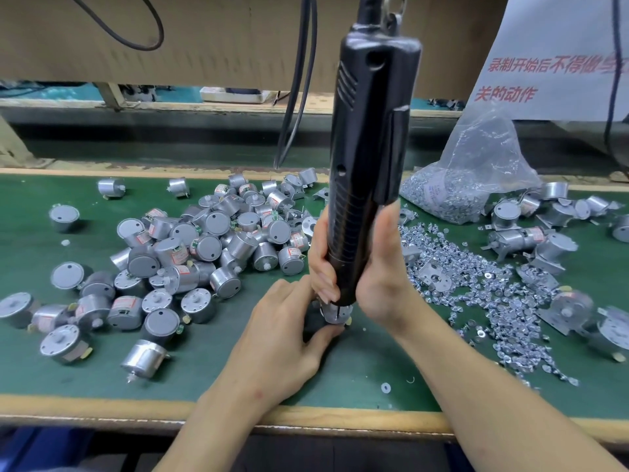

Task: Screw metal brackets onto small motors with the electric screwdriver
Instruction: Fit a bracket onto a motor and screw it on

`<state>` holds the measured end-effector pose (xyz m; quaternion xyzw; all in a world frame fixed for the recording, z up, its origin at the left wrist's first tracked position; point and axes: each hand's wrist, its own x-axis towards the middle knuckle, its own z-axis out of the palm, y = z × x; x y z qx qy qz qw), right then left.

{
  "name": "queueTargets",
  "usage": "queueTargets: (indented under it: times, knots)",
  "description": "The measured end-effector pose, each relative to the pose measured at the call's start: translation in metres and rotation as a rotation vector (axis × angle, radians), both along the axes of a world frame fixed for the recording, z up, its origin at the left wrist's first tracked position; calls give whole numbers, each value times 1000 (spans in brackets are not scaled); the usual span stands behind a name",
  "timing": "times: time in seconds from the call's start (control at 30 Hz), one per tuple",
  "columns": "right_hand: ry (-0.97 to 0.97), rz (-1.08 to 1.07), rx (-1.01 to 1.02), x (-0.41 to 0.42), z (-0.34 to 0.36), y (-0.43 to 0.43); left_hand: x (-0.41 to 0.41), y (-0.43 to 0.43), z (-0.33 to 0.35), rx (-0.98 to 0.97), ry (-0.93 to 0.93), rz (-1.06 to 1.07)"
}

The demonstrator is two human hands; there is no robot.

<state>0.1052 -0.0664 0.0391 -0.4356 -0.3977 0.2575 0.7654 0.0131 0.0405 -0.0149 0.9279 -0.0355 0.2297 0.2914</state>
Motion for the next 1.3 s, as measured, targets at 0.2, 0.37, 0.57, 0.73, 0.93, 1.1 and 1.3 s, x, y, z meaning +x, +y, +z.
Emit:
queueTargets:
  times: [0.2,0.37,0.57,0.73,0.93,1.1,1.3]
  knots:
    - [4,77,91,11,10,-7,0,2,0,-14,66,0]
    - [-33,-222,6,30,17,-19,-2,1,0,-29,98,-14]
    - [-67,-454,-84,50,16,-30,-4,0,2,-30,87,-15]
    - [-93,-495,-122,59,8,-35,-5,-2,4,-69,71,-30]
    - [-98,-480,-154,65,1,-38,-5,-3,5,-90,73,-13]
    - [-111,-457,-184,66,-4,-37,-6,-3,5,-89,95,15]
    - [-127,-433,-175,66,-5,-36,-6,-4,5,-70,111,34]
